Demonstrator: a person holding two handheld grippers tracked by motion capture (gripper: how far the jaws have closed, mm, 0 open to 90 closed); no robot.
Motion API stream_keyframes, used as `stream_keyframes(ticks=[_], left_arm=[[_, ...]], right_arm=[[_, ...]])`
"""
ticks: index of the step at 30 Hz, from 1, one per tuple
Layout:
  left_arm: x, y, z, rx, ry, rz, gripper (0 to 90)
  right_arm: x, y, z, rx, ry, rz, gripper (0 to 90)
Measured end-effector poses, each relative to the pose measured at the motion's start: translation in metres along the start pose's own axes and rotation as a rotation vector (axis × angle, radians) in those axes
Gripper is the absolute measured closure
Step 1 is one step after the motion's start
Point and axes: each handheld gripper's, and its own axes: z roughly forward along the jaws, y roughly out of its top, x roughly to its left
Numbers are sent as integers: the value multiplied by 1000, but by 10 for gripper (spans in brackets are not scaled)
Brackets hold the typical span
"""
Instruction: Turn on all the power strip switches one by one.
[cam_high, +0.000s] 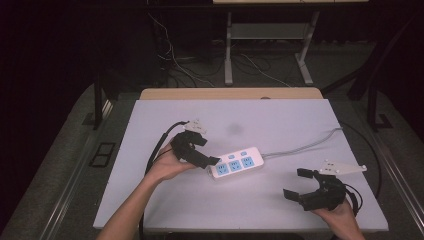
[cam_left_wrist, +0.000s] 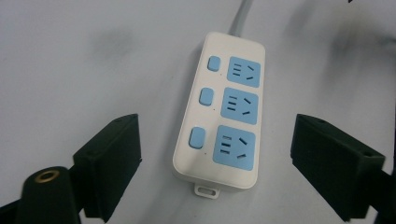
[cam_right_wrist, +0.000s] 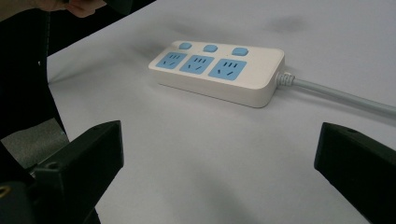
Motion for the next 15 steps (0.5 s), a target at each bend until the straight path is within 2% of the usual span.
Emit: stream_keyframes(ticks=[4,6,8,10,15], left_arm=[[2,3,2,12,-10,7,224],[3,4,3,21,-12,7,297],[5,5,5,27,-15,10,320],[6,6,7,34,-18,18,401],[8,10,11,46,-22,31,489]], right_arm=[[0,0,0,5,-3,-3,11],[0,0,0,5,-3,-3,11],[0,0,0,5,-2,-3,11],[0,0,0,5,-2,-1,11],[0,0,0,7,-3,1,11]])
